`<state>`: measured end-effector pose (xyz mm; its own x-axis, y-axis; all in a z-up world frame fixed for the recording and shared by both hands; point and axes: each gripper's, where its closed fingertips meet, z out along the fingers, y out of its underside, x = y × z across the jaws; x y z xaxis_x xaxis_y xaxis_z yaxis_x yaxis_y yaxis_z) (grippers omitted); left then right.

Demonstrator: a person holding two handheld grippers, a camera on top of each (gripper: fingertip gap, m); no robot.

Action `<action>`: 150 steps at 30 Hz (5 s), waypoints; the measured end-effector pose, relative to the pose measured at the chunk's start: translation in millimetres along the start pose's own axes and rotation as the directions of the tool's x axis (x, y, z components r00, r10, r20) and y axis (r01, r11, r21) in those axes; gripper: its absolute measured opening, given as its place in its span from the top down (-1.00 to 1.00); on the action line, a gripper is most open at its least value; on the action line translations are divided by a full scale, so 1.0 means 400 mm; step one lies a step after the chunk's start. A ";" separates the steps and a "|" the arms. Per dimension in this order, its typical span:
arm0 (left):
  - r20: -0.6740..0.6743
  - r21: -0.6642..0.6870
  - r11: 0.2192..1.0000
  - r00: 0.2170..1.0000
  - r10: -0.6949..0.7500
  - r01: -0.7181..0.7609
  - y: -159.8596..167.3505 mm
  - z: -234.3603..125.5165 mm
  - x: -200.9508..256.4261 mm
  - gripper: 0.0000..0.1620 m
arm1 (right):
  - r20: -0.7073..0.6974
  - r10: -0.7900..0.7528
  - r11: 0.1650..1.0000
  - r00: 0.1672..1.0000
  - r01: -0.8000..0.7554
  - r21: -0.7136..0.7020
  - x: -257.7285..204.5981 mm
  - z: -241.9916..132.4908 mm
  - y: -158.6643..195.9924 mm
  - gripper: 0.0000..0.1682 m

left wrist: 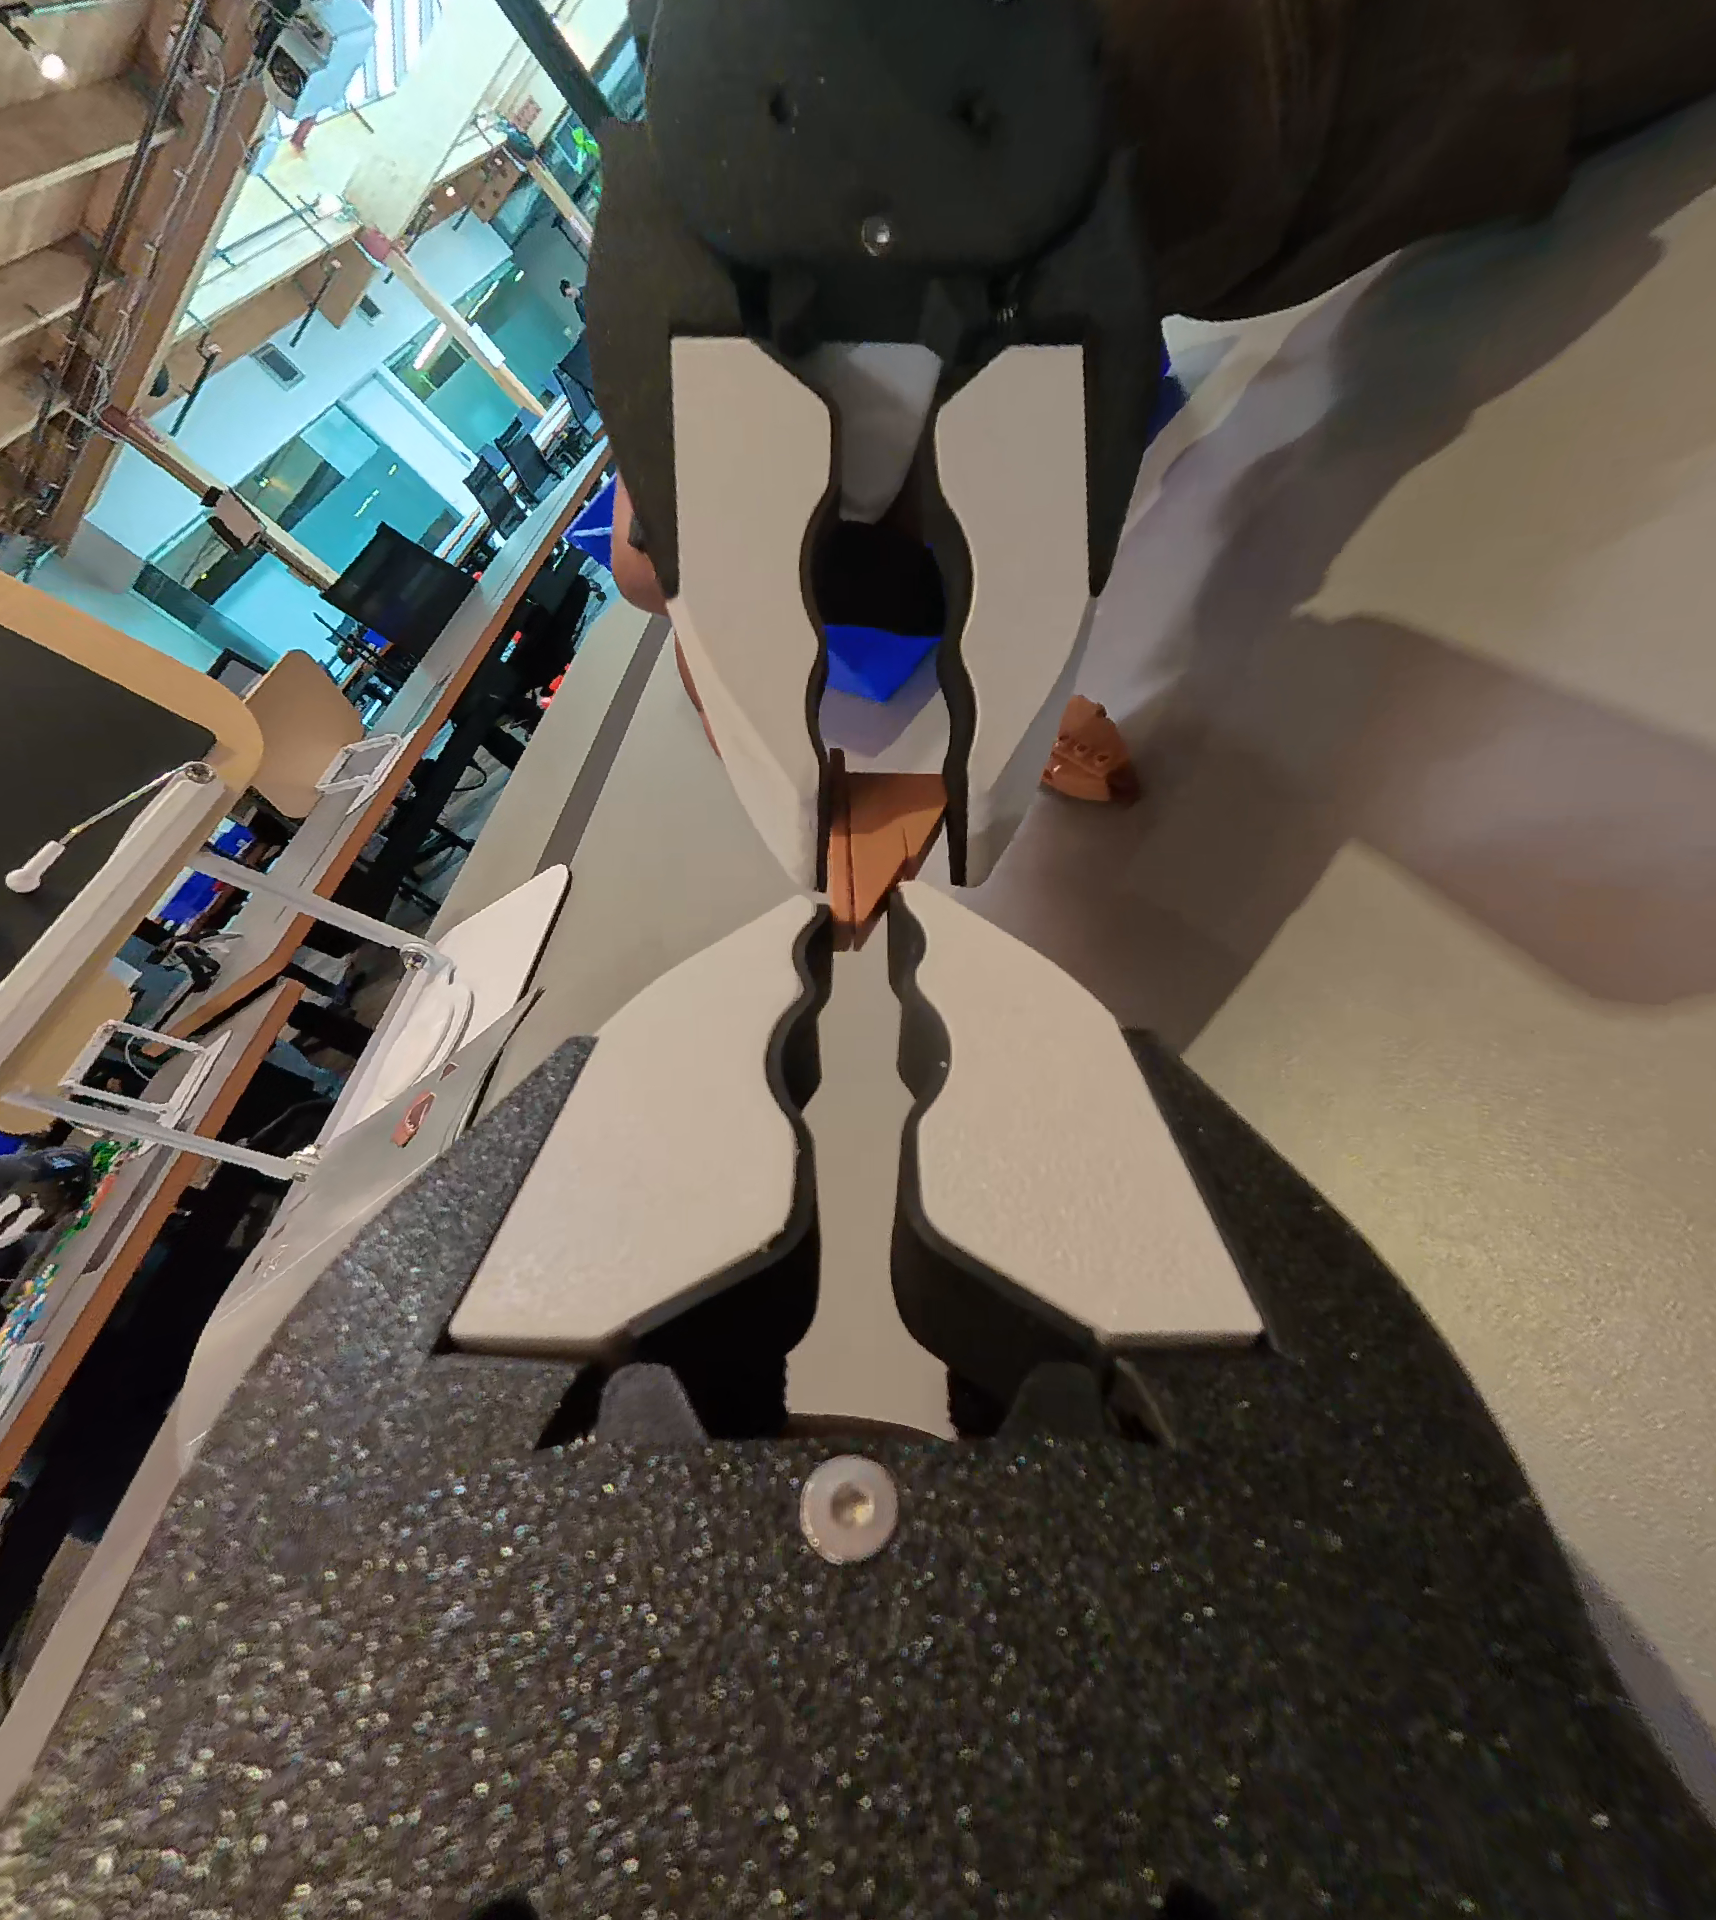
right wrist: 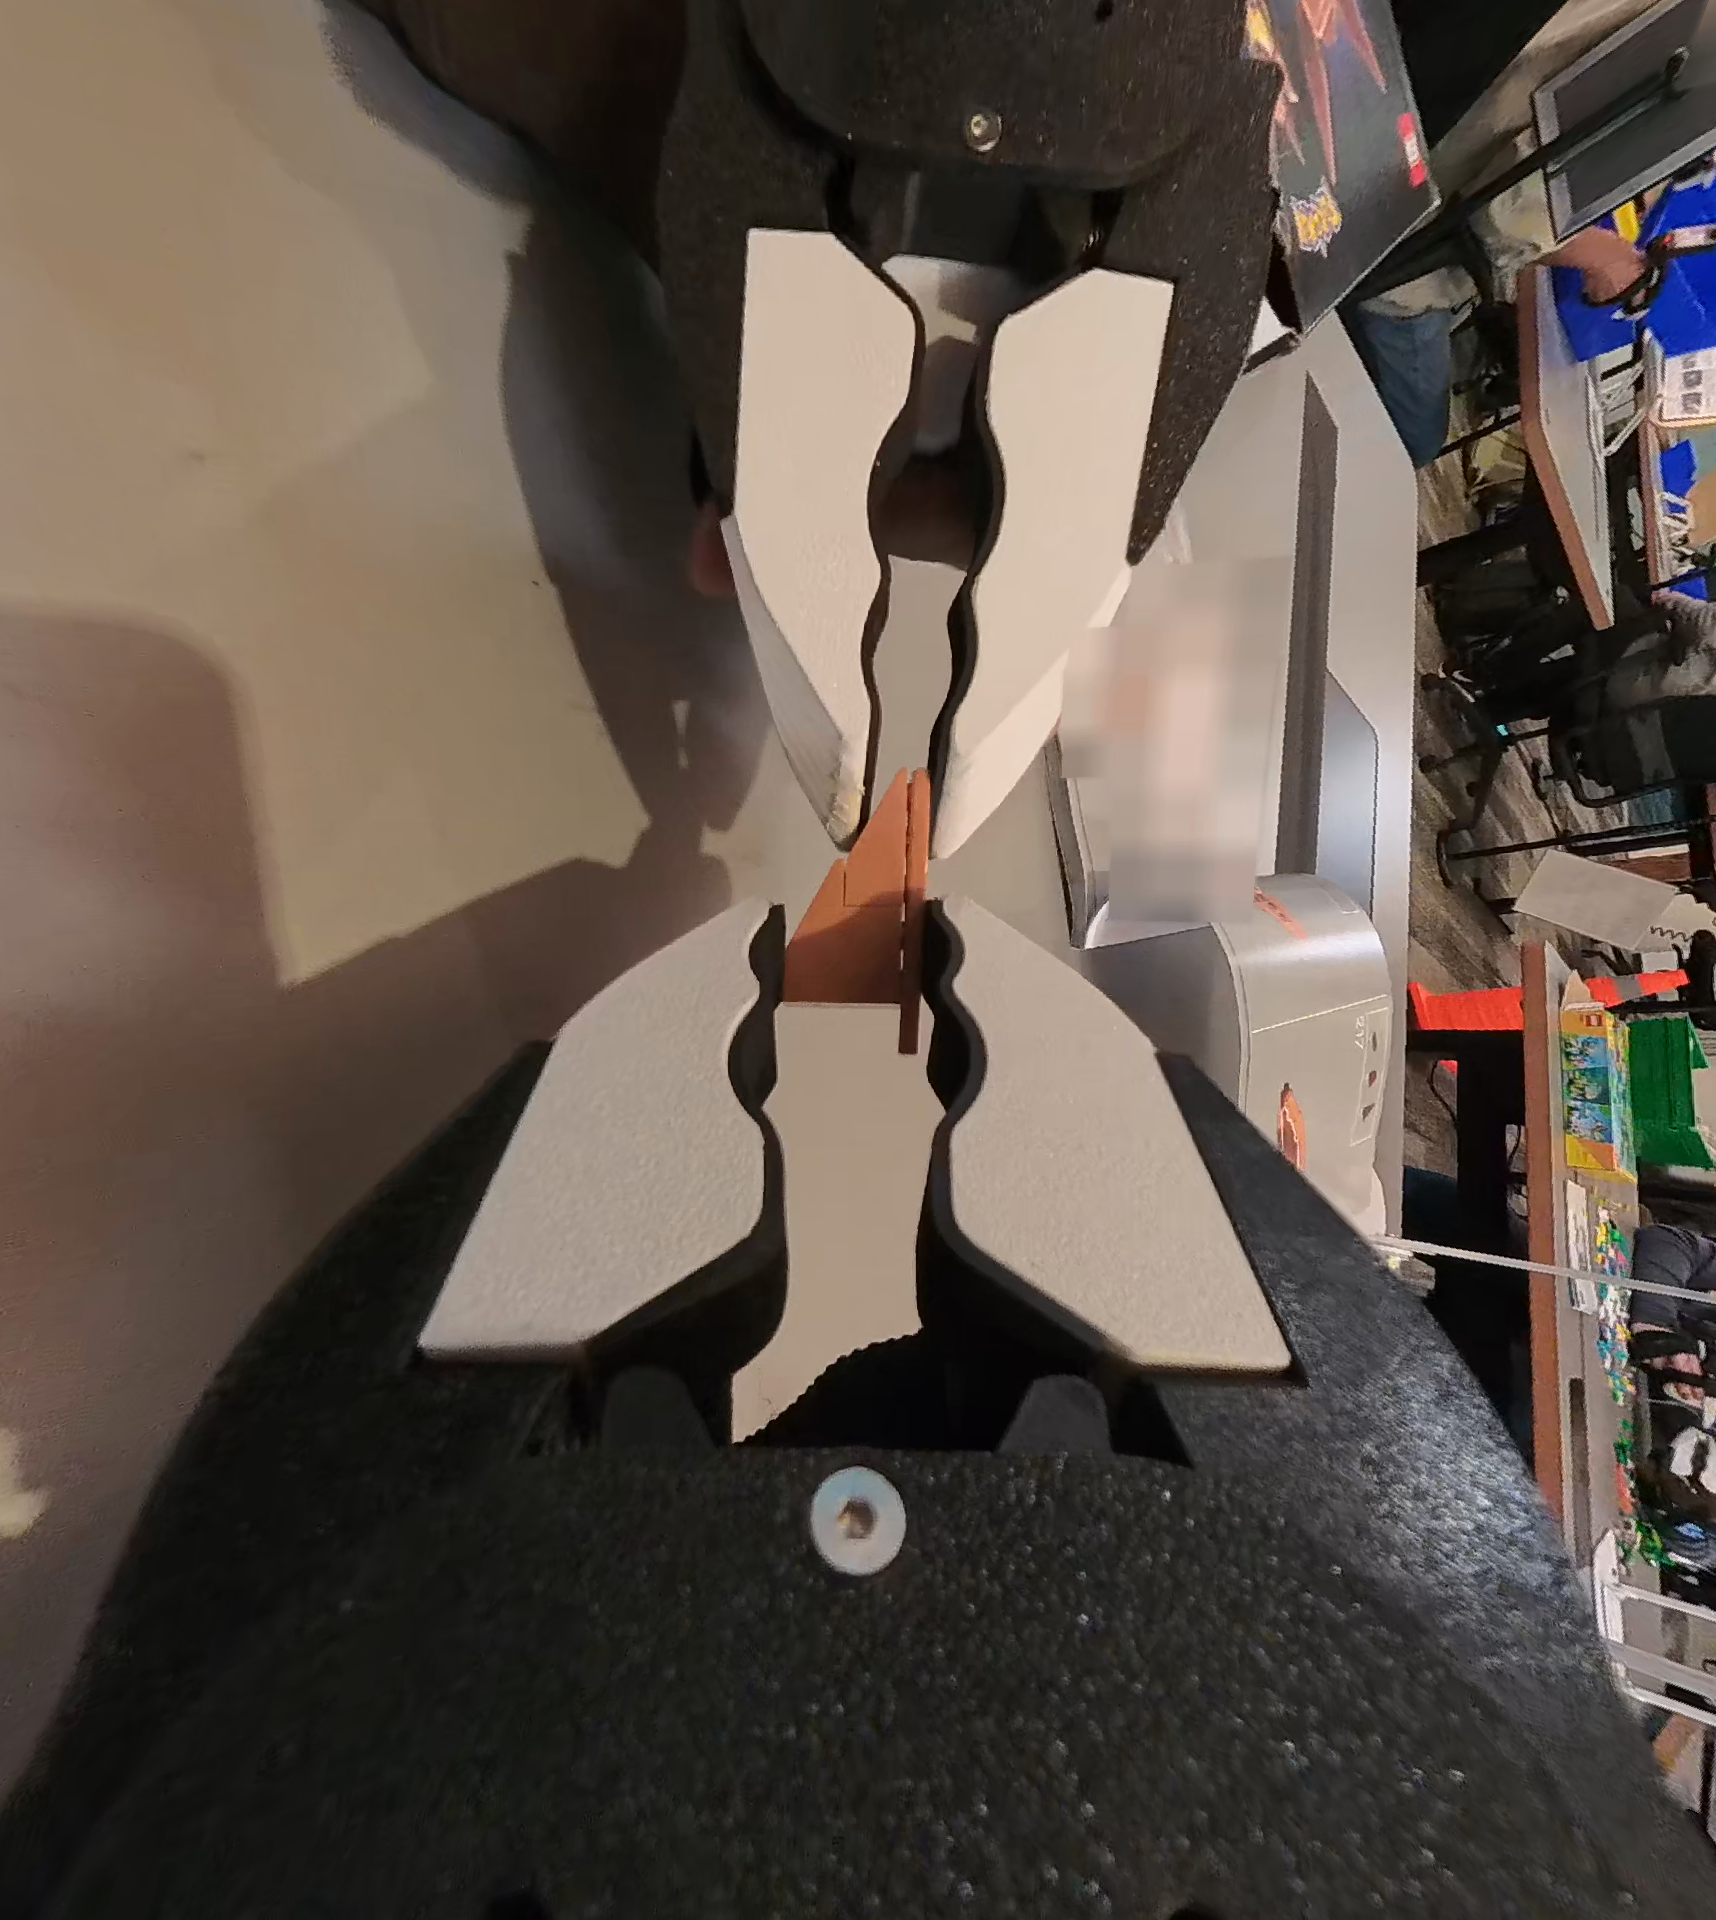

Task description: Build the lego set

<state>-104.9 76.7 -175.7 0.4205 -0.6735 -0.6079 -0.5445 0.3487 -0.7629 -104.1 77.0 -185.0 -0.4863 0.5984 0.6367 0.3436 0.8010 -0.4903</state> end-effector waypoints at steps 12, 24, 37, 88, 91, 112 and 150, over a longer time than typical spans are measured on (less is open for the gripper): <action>-0.009 -0.022 1.000 1.000 0.017 -0.018 0.004 0.000 0.002 0.89 | 0.005 -0.004 1.000 1.000 0.004 -0.009 -0.002 0.003 0.002 0.71; -0.033 -0.024 1.000 0.999 0.015 -0.016 0.003 -0.001 0.009 0.89 | 0.027 -0.009 1.000 1.000 0.010 -0.006 -0.009 0.001 0.002 0.71; -0.056 0.039 0.852 0.852 -0.520 0.522 0.013 0.002 -0.045 0.54 | -0.063 0.041 0.999 0.997 -0.043 -0.019 0.036 -0.005 0.025 0.71; -0.415 -0.087 0.236 0.180 -0.892 0.968 -0.066 0.028 -0.001 0.89 | -0.122 -0.020 0.995 0.992 0.031 0.092 0.044 -0.024 -0.027 0.70; -0.395 -0.082 0.268 0.216 -0.893 0.960 -0.061 0.031 0.000 0.88 | -0.112 -0.008 0.997 0.994 0.016 0.072 0.043 -0.021 -0.020 0.70; -0.108 0.105 0.894 0.898 -0.426 0.437 -0.043 0.007 -0.018 0.74 | -0.001 0.115 0.987 0.993 -0.114 0.112 0.026 -0.025 -0.015 0.70; -0.081 0.077 0.938 0.940 -0.331 0.337 -0.032 0.011 -0.002 0.80 | 0.010 0.109 0.988 0.994 -0.110 0.108 0.012 -0.011 -0.017 0.70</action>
<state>-94.9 75.8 -166.3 0.5167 -0.8016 -0.3007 -0.3127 0.1503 -0.9379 -105.2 74.4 -175.9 -0.4539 0.6820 0.5735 0.3057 0.7237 -0.6187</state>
